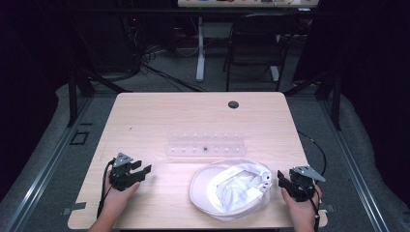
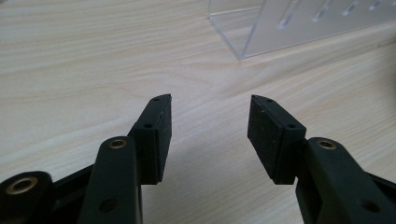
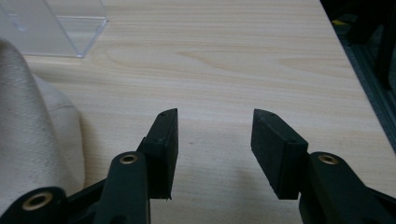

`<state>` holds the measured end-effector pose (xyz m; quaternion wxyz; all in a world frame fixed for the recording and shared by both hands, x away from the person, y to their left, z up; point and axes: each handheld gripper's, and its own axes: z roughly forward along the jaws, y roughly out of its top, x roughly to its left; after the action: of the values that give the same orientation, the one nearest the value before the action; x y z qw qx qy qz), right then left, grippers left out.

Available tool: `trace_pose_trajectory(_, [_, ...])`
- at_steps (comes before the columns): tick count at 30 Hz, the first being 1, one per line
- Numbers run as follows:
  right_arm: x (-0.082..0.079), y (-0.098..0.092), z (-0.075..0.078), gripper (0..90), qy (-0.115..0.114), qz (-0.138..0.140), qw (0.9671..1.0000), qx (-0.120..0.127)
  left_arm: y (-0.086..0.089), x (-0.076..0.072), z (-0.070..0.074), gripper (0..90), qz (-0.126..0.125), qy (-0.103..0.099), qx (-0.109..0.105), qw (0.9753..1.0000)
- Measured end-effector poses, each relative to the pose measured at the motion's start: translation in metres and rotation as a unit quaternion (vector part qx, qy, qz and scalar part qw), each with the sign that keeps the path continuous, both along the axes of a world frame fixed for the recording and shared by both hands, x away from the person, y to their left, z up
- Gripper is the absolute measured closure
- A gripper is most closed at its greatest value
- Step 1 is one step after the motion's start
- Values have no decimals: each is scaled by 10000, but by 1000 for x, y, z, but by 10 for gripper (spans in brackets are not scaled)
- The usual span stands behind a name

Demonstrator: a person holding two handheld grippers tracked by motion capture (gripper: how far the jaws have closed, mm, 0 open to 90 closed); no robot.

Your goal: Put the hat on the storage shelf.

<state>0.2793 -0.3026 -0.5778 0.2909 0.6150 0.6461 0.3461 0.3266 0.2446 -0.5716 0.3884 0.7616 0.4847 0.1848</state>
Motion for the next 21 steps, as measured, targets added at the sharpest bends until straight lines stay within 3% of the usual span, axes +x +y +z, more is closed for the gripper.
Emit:
trace_pose_trajectory(3, [-1, 2, 1, 475, 44, 40, 10000, 28, -2, -2, 2, 490, 7, -54, 72, 10000])
trace_pose_trajectory(7, [-1, 5, 4, 471, 276, 65, 9996, -6, -4, -3, 4, 492, -13, 0, 164, 9999])
trace_pose_trajectory(11, [-3, 4, 11, 518, 523, 133, 9983, 229, -5, -6, 6, 485, -23, -6, 49, 10000])
trace_pose_trajectory(16, [-7, 0, 34, 522, 763, 414, 9941, 650, -4, -7, 6, 464, -30, -43, 23, 10000])
trace_pose_trajectory(21, [-8, -1, 59, 514, 828, 626, 9916, 777, -3, -7, 4, 459, 32, 50, -52, 10000])
